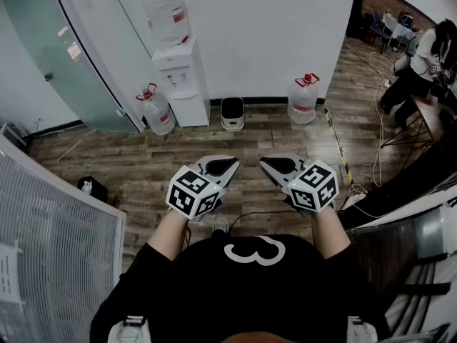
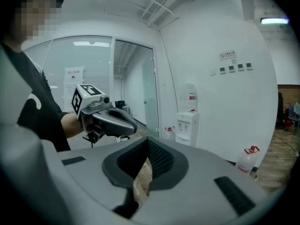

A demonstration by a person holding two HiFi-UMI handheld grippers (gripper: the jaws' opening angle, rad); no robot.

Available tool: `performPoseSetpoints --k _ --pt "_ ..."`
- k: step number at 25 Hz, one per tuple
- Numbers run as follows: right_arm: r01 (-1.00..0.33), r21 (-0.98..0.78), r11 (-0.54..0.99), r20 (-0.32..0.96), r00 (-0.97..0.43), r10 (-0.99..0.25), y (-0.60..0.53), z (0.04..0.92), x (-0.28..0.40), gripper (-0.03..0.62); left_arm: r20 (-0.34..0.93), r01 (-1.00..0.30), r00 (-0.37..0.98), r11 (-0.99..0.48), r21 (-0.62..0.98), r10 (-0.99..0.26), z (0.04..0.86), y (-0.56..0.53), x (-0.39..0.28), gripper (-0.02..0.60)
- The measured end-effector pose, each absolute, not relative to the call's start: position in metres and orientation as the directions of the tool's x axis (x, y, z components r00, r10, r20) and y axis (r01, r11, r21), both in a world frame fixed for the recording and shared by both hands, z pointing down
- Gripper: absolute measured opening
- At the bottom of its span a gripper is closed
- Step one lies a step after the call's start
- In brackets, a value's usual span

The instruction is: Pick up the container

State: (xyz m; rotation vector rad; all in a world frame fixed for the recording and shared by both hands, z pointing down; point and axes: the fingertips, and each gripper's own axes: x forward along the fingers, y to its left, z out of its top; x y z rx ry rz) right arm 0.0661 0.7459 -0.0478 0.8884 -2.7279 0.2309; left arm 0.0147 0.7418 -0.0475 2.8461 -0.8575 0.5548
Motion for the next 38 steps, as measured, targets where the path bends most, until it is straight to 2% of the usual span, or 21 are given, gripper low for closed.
performPoseSetpoints --k 16,22,38 --pt "-0.586 -0.088 0.805 0.28 -0.79 -0.545 0.724 -0.049 0.059 0.026 0.378 -0.549 0.772 -0.836 -0.009 -0.511 -0.049 0.724 0.012 0.017" --pt "-0.591 -0.097 0.801 0.312 -0.782 -0.539 0.7 -0.033 0.052 0.026 0.378 -0.549 0.78 -0.835 0.033 -0.498 -0.034 0.697 0.004 0.017" --pt "-0.643 -0.236 0.729 0.392 -0.749 -0.533 0.512 0.035 0.015 0.026 0.462 -0.5 0.804 -0.845 0.189 -0.373 0.035 0.509 -0.035 0.017"
